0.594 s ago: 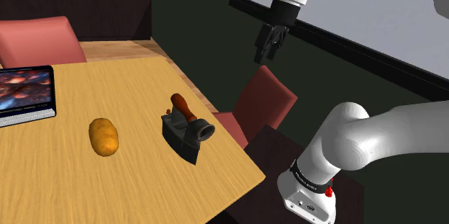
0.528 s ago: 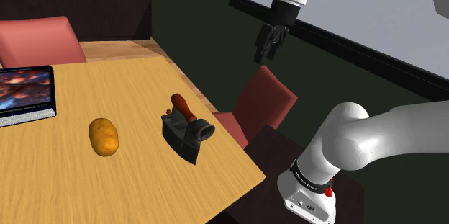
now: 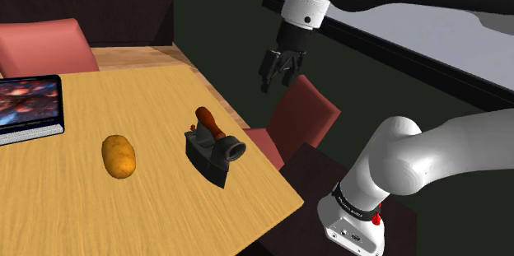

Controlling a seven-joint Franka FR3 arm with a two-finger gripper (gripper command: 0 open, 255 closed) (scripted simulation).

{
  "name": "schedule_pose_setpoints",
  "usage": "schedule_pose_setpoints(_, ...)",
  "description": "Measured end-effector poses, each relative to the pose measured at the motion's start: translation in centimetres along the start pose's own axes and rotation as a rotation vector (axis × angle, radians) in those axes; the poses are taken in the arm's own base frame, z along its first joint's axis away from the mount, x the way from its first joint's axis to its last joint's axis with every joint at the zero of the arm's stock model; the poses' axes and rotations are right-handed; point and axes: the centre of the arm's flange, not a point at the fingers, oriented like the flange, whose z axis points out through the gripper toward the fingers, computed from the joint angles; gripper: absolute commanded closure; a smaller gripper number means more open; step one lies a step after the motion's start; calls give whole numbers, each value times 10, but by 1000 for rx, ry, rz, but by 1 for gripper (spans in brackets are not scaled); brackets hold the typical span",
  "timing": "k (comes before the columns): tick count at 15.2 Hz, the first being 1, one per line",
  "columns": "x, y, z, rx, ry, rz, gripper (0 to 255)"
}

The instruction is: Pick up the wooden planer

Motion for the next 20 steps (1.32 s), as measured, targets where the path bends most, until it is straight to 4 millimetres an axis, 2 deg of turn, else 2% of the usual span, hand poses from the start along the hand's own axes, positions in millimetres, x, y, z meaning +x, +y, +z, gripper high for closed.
schedule_pose_setpoints(12,48,-126,96,-66,61,107,0)
schedule_pose_setpoints(15,52,-135,111,-70,67,117,0)
schedule_pose_setpoints(20,52,-134,139,-70,68,119,0)
